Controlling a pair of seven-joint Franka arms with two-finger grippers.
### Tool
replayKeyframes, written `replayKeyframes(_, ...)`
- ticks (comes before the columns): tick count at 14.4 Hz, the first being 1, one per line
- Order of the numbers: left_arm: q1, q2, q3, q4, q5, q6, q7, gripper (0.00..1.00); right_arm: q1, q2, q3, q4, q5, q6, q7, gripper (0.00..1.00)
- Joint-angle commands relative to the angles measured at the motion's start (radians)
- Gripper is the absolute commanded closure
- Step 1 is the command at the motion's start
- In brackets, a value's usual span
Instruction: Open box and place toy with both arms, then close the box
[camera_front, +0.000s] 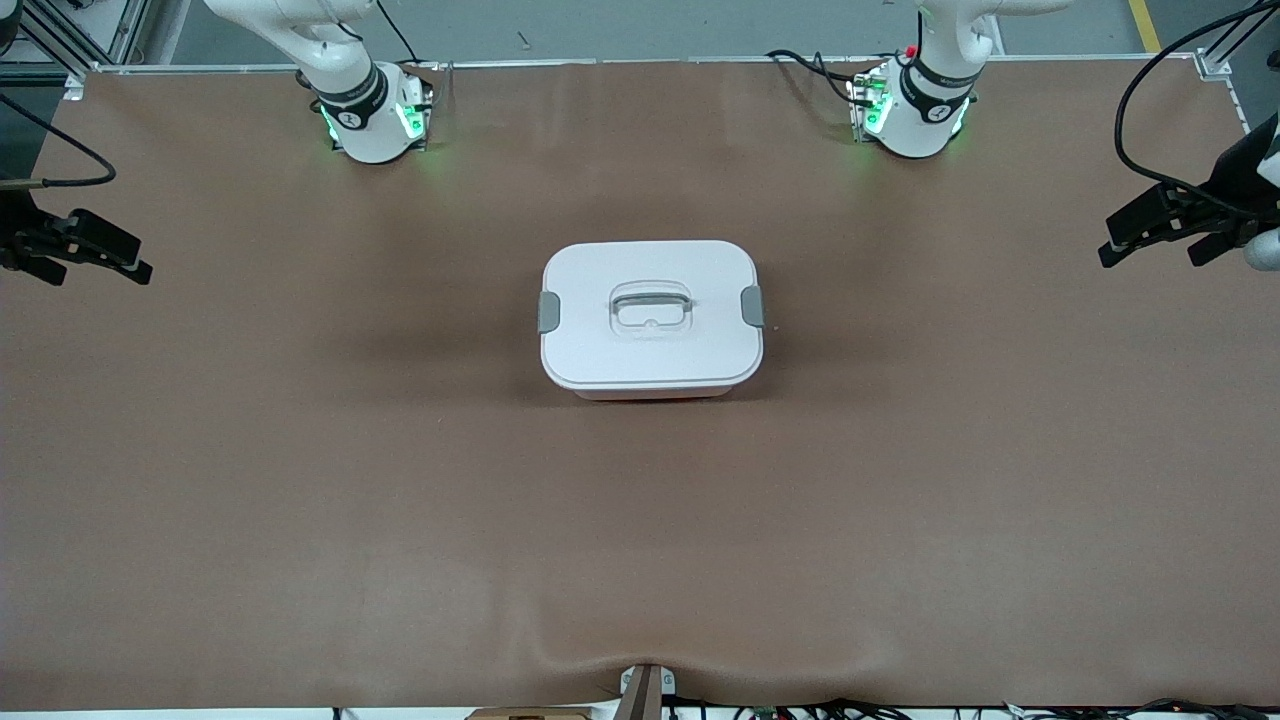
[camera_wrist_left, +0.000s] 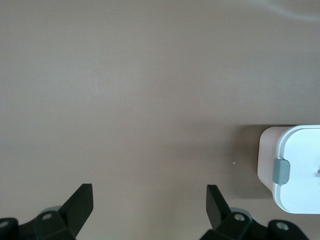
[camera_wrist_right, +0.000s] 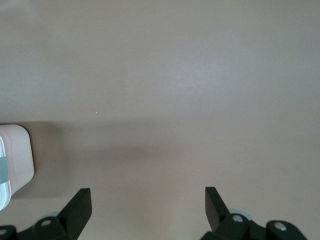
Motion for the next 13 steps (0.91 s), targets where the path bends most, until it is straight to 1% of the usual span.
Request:
replayKeyframes(1, -0.007, 0.008, 0.002, 0.022, 0.025, -0.013, 0.014, 0.0, 0.001, 0.004, 0.0, 0.013, 0.013, -0.012, -0.003, 0.0)
replayKeyframes(5, -0.004, 0.028, 0.004, 0.032, 0.025, -0.013, 0.015, 0.0, 0.001, 0.002, -0.001, 0.013, 0.013, -0.012, -0.003, 0.0)
replayKeyframes(13, 0.005, 0.033, 0.005, 0.04, 0.028, -0.013, 0.015, 0.0, 0.001, 0.004, 0.0, 0.013, 0.013, -0.012, -0.003, 0.0)
